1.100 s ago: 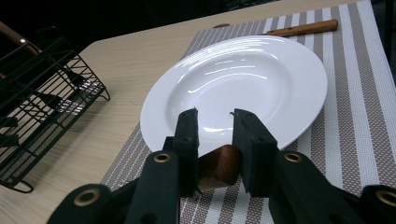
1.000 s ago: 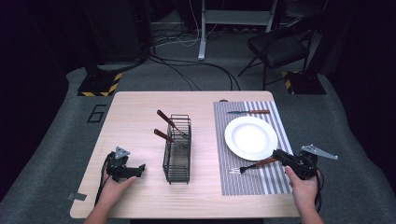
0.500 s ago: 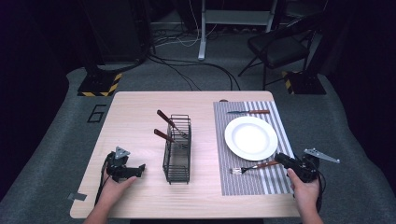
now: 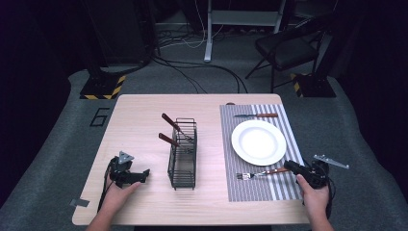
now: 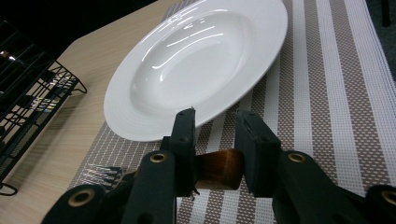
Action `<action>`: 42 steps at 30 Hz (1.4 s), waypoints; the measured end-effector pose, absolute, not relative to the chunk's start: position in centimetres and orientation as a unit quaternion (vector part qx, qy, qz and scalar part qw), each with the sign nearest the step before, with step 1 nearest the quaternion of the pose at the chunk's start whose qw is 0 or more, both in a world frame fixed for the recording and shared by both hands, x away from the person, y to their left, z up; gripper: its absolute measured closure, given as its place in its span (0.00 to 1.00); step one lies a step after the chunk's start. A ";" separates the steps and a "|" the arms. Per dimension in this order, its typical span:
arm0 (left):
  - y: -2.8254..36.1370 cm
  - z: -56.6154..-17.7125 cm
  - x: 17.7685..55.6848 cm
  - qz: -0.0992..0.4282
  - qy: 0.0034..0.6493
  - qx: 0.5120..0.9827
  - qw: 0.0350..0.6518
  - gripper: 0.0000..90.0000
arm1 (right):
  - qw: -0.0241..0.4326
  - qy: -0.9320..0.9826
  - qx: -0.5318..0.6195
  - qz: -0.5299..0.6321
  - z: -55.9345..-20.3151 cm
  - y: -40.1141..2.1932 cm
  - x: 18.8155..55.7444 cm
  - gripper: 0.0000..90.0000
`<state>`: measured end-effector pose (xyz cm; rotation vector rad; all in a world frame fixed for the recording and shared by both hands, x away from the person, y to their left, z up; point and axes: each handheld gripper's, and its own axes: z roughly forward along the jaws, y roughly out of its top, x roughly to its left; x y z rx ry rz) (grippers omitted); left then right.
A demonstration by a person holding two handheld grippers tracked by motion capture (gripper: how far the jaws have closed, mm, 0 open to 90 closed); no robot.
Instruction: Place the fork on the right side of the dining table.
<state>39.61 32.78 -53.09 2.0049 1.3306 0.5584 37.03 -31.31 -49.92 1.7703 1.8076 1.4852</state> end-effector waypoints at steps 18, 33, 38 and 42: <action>32.8 -53.1 39.6 0.214 0.508 0.767 0.329 0.00 | 0.089 0.613 0.622 0.480 -51.1 -31.6 37.4 0.72; 32.8 -53.1 39.6 0.213 0.507 0.767 0.329 0.00 | 0.122 0.633 0.611 0.458 -49.9 -31.1 36.9 0.70; 32.8 -53.1 39.6 0.214 0.507 0.768 0.328 0.00 | 0.129 0.628 0.613 0.462 -49.7 -31.3 36.8 0.70; 32.8 -53.1 39.6 0.214 0.507 0.768 0.328 0.00 | 0.128 0.626 0.613 0.465 -49.6 -31.3 36.8 0.69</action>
